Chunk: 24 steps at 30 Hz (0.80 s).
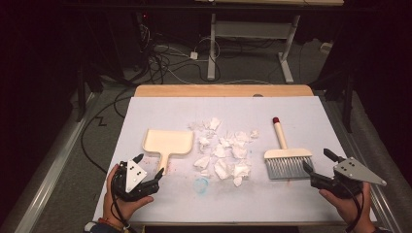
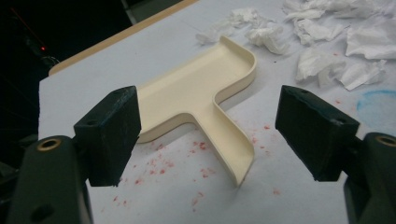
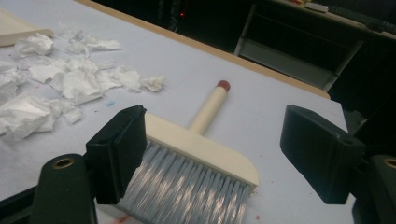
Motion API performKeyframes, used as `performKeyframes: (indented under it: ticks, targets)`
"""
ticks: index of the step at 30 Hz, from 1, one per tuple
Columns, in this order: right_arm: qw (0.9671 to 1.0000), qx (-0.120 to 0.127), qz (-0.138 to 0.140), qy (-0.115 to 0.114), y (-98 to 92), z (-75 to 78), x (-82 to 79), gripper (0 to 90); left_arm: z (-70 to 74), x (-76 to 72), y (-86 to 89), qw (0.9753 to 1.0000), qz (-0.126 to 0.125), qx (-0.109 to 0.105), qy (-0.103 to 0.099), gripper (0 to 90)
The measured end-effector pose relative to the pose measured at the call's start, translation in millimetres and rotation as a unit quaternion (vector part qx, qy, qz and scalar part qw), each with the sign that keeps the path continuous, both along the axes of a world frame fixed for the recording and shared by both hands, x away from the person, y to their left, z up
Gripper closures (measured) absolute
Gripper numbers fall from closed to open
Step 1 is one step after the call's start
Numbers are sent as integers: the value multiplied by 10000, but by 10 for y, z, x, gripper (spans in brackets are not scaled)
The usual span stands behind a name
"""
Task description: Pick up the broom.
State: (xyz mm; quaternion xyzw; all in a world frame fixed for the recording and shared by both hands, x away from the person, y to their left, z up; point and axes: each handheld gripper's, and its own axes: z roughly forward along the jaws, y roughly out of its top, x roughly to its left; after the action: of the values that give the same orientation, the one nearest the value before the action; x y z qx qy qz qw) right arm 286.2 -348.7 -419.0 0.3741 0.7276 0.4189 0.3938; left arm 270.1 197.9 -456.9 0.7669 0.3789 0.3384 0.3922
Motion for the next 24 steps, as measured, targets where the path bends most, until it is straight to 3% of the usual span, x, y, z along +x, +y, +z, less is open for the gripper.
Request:
performKeyframes:
  ticks: [11, 16, 19, 22, 24]
  targets:
    - [9998, -125, 5, 164, 39, -21, 55, 216, -8, -26, -3, 9999, -63, 133, -69, 202]
    - [9981, -320, -112, 512, 48, -42, 163, 244, -20, -3, -1, 9998, -117, 135, 15, 202]
    - [9978, -351, -98, 553, 61, -18, 240, 247, -31, -7, -11, 9997, -161, 184, 37, 201]
    - [9973, -281, -26, 681, 84, 22, 341, 228, -33, -10, -13, 9997, -158, 171, 47, 202]
    - [9959, -193, 74, 884, 93, 47, 413, 232, -37, 1, -16, 9997, -160, 172, 69, 202]
